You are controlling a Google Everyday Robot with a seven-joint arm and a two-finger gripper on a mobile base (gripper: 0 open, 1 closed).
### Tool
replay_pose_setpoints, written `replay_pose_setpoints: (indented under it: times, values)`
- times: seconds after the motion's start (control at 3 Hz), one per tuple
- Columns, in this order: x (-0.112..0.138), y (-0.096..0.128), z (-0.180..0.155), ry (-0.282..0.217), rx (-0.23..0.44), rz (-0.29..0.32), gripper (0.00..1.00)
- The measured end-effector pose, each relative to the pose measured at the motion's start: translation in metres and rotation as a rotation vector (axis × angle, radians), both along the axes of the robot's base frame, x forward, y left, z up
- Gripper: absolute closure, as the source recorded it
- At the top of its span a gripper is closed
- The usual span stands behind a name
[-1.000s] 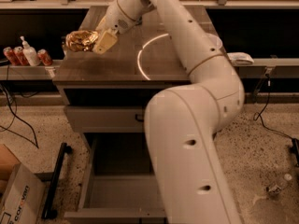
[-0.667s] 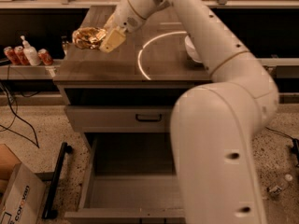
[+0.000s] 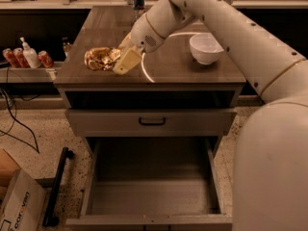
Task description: Place orange can into middle drawer
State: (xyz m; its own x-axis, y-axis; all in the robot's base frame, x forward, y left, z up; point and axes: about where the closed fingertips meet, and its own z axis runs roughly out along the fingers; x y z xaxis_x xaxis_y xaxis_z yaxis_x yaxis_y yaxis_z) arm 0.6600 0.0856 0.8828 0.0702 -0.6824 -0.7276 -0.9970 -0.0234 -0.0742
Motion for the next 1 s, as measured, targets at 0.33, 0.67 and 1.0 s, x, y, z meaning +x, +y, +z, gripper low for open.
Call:
replay_pose_setpoints:
  times: [0.33, 0.67, 1.0]
  values:
    - [-0.035, -0.016, -0.022, 0.068, -0.022, -0.024, 1.0]
    - [-0.066, -0.032, -0.033, 0.114, -0.024, -0.066, 1.0]
    - [-0.088, -0.043, -0.023, 0.082, -0.008, -0.1, 1.0]
